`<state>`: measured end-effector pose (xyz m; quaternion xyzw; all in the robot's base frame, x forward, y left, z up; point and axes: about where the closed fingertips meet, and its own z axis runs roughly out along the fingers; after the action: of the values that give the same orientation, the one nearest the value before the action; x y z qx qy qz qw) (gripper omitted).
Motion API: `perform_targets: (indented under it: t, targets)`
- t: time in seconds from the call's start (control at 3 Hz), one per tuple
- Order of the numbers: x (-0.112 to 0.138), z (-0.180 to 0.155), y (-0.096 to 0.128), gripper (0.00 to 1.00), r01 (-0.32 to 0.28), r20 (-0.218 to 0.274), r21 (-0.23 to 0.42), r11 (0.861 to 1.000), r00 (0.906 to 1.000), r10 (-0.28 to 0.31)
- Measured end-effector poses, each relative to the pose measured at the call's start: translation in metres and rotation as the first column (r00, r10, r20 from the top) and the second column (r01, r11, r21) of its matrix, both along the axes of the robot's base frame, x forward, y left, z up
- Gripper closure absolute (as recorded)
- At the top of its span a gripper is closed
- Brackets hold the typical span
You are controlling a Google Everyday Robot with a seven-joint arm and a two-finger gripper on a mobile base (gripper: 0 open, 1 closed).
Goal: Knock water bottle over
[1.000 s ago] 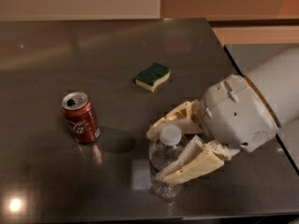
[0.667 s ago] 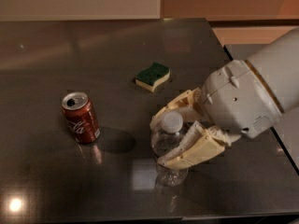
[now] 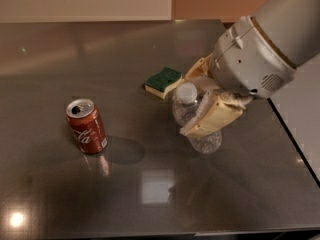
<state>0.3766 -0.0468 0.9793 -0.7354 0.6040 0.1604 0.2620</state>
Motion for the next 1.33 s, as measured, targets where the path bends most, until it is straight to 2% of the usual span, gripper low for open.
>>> perform_targets:
  t: [0.33, 0.67, 1.0, 1.33]
  targets:
    - [0.018, -0.009, -0.01, 1.0, -0.045, 0.094, -0.144, 0.989, 0.9938, 0.059]
    - [0.027, -0.027, -0.014, 1.0, -0.119, 0.175, -0.282, 0.952, 0.9693, 0.173]
    - [0.032, -0.047, -0.015, 1.0, -0.177, 0.206, -0.393, 0.902, 0.9394, 0.274]
    - [0.039, -0.063, -0.015, 0.82, -0.21, 0.216, -0.479, 0.852, 0.913, 0.346]
